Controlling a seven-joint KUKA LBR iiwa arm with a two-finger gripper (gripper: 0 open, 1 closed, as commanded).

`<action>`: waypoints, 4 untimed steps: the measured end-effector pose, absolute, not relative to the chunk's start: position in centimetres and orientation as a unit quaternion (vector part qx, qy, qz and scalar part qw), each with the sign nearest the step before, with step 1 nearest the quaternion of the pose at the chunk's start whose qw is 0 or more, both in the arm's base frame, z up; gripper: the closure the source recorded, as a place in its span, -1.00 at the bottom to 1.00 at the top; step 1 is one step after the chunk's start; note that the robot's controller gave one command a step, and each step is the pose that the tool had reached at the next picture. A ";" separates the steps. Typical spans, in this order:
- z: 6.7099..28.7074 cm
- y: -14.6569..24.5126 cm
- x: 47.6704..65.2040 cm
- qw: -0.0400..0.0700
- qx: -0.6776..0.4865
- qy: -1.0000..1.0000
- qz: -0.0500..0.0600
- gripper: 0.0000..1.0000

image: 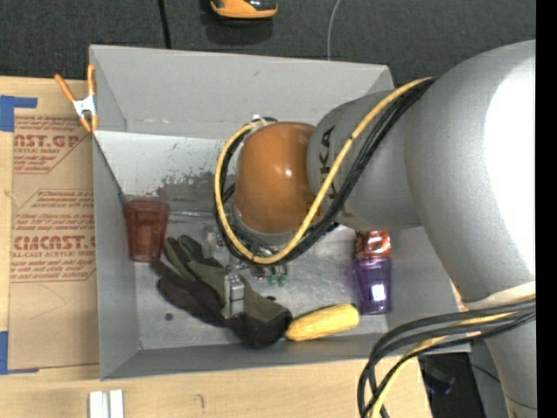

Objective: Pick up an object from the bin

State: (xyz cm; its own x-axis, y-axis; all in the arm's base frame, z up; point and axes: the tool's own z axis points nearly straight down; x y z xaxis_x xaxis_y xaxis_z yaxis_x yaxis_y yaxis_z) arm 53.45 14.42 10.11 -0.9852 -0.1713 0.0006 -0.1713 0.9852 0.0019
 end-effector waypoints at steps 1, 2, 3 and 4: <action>8.1 15.6 54.5 0.000 0.045 -0.999 0.000 -1.00; 7.3 16.3 54.0 -0.004 0.130 -0.992 -0.001 1.00; 7.3 16.3 54.0 -0.004 0.130 -0.992 -0.001 1.00; 14.7 14.4 53.5 -0.001 0.106 -0.994 -0.001 1.00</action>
Offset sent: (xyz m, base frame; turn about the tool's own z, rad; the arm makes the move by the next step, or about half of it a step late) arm 0.0030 0.0171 -0.0308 -0.0887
